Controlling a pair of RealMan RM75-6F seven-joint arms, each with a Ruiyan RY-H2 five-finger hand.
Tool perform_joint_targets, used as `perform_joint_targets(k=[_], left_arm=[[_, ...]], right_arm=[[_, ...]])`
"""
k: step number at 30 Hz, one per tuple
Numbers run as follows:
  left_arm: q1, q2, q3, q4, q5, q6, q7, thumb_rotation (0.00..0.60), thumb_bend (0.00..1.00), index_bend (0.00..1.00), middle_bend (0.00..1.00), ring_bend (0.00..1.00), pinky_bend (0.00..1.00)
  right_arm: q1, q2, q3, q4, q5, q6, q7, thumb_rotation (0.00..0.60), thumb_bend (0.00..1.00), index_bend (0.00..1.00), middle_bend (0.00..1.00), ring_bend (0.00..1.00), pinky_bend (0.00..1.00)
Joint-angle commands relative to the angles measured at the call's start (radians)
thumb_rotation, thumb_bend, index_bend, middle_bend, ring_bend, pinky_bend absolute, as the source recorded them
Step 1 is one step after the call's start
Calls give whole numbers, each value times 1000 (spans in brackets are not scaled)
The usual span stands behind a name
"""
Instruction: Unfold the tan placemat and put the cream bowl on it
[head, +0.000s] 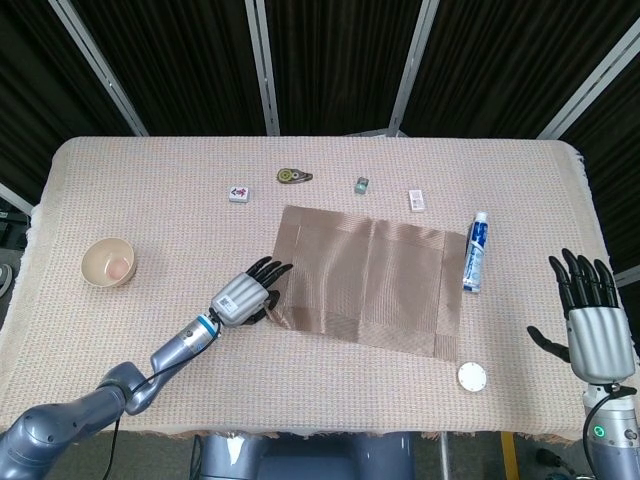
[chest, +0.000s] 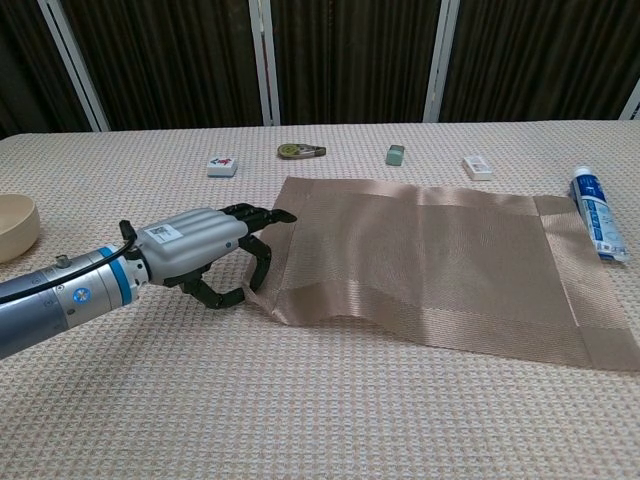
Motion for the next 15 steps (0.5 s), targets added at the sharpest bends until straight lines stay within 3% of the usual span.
perform_joint_targets(k=[1, 10, 15], left_arm=[[-4, -2, 0, -4, 0, 1, 3, 600, 440, 619, 0, 0, 0], [-8, 3, 1, -34, -4, 10, 24, 600, 470, 650, 0, 0, 0], [-8, 56, 5, -116, 1, 33, 37, 600, 472, 655, 0, 0, 0]], right_arm=[[-1, 1, 0, -1, -2, 1, 1, 600, 0, 0, 0, 0, 0], [-6, 7, 1, -6, -11, 3, 7, 600, 0, 0, 0, 0, 0], [-8, 9, 2, -7, -14, 1, 9, 600, 0, 0, 0, 0, 0]])
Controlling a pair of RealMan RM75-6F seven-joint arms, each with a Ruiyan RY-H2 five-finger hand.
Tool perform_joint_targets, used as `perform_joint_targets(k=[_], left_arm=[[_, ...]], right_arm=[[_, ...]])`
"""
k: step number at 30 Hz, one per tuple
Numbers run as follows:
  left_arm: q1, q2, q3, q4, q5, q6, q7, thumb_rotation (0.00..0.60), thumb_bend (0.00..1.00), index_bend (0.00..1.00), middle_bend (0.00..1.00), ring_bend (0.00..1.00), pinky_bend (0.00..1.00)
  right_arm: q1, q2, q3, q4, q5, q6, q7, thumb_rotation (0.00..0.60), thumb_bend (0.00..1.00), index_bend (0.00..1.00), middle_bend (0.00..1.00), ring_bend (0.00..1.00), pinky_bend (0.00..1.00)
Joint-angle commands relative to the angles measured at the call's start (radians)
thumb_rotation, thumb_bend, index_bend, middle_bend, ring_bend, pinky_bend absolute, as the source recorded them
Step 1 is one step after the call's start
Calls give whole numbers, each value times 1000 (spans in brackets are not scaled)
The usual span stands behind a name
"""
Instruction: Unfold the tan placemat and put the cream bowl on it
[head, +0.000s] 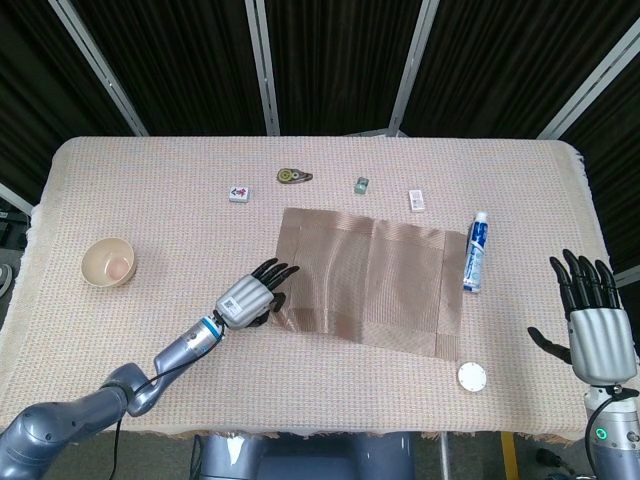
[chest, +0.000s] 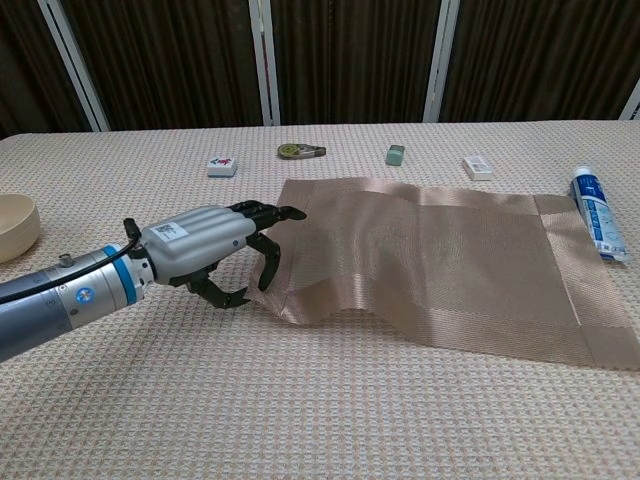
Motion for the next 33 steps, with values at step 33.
perform_joint_targets(k=[33], left_arm=[[102, 486, 263, -607, 199, 111, 267, 600, 477, 668, 0, 0, 0]], right_arm=[[-14, -12, -21, -33, -74, 24, -64, 600, 0, 0, 0, 0, 0]])
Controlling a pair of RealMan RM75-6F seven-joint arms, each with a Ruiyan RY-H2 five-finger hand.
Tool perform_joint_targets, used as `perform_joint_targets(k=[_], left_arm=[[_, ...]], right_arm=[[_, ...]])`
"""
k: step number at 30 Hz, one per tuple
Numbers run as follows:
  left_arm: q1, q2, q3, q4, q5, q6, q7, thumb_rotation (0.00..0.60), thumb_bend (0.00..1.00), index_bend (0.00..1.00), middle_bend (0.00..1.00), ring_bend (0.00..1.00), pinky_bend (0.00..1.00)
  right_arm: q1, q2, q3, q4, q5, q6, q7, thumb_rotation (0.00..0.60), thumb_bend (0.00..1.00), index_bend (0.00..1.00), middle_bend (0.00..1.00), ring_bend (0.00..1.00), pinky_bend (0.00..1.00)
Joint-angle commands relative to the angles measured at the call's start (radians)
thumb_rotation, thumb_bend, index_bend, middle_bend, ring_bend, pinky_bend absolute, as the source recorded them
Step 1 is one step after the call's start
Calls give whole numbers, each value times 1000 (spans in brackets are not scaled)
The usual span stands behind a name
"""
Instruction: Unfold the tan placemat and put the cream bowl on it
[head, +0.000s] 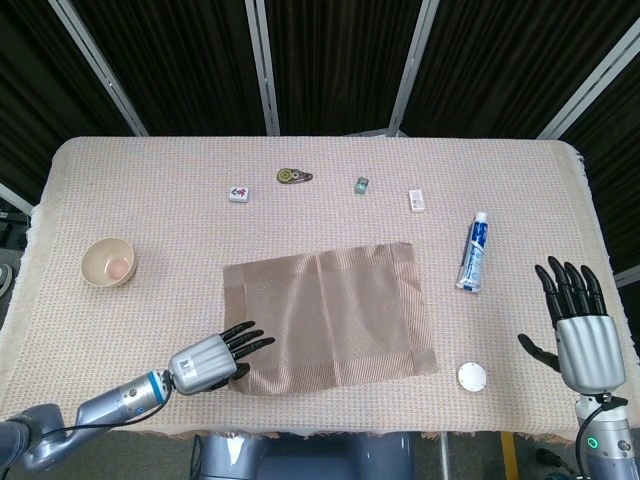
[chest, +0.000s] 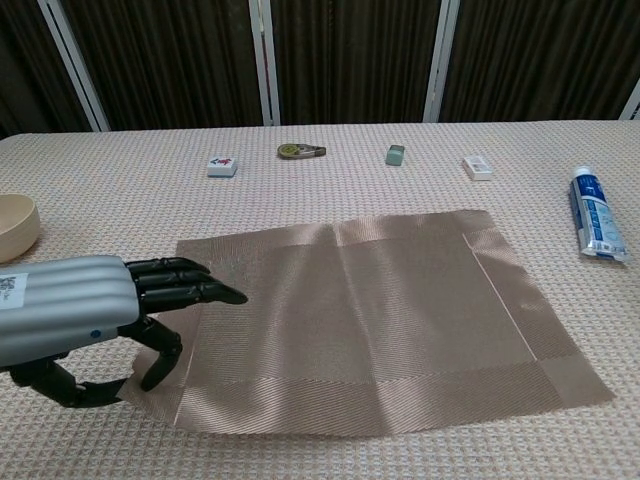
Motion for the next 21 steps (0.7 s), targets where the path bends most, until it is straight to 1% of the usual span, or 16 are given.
perform_joint_targets(k=[1, 11, 21], left_arm=[[20, 15, 8, 26, -4, 9, 4, 600, 477, 669, 0, 0, 0], [79, 22, 13, 126, -34, 39, -65, 600, 478, 669, 0, 0, 0], [116, 22, 41, 154, -14, 68, -130, 600, 478, 671, 0, 0, 0]], right_arm=[[0, -2, -2, -4, -6, 0, -5, 600, 0, 0, 0, 0, 0], [1, -10, -6, -11, -18, -7, -24, 600, 0, 0, 0, 0, 0], [-2, -11, -6, -13, -22, -7, -27, 600, 0, 0, 0, 0, 0]])
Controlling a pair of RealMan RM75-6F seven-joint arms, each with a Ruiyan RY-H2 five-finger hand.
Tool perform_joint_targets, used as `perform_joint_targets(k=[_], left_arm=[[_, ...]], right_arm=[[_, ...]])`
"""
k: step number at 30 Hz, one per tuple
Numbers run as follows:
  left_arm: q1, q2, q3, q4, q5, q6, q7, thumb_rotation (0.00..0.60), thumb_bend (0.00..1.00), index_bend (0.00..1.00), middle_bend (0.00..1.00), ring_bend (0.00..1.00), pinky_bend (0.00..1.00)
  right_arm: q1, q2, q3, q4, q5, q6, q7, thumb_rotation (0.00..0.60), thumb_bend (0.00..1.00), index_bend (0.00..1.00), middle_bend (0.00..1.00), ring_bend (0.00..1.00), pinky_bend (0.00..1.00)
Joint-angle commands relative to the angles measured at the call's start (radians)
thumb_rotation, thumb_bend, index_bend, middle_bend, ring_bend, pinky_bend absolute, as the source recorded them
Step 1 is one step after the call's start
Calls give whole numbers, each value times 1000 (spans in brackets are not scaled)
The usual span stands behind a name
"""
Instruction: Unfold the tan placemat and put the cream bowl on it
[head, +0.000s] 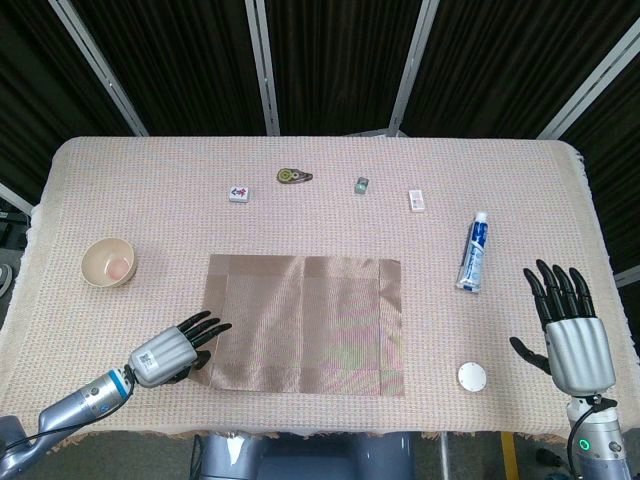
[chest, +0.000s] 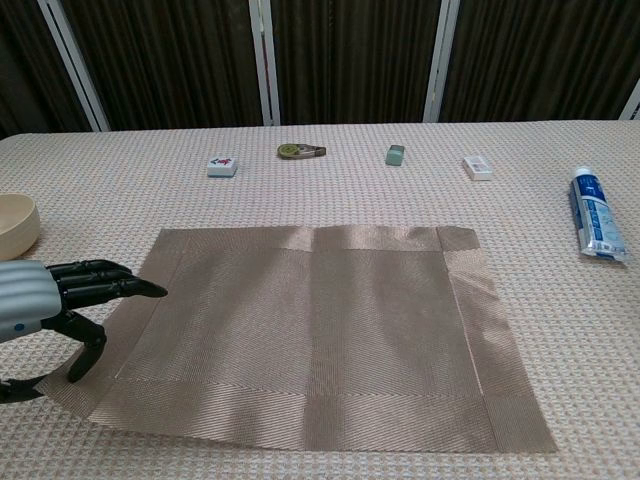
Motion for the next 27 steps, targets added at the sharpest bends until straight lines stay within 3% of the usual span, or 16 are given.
perform_joint_targets(k=[1, 6, 8, 10, 12, 13, 22, 27], left_arm=[[8, 1, 11, 3, 13, 8, -11, 600, 478, 671, 0, 0, 0], [22, 4, 23, 11, 33, 14, -1, 600, 475, 664, 0, 0, 0], [26, 4, 22, 11, 32, 13, -1, 600, 415, 584, 0, 0, 0], [30, 5, 20, 13, 31, 10, -5, 600, 176, 262, 0, 0, 0], [31, 7, 22, 14, 31, 5, -12, 600, 25, 40, 0, 0, 0], [33, 10, 24, 13, 29, 1, -15, 600, 1, 1, 0, 0, 0], [70, 92, 1, -22, 3, 86, -47, 600, 0, 0, 0, 0, 0], [92, 153, -61, -53, -64, 161, -128, 600, 0, 0, 0, 0, 0]], right_arm=[[-1, 1, 0, -1, -1, 2, 0, 600, 0, 0, 0, 0, 0], [-3, 4, 0, -3, -5, 4, 2, 600, 0, 0, 0, 0, 0], [-4, 4, 0, -3, -7, 5, 3, 600, 0, 0, 0, 0, 0], [-4, 4, 1, -4, -8, 5, 3, 600, 0, 0, 0, 0, 0], [-5, 5, 1, -4, -8, 5, 3, 600, 0, 0, 0, 0, 0], [-5, 5, 1, -3, -8, 4, 3, 600, 0, 0, 0, 0, 0], [-6, 5, 0, -4, -11, 2, 2, 600, 0, 0, 0, 0, 0], [-7, 7, 0, -11, -18, 6, 2, 600, 0, 0, 0, 0, 0]])
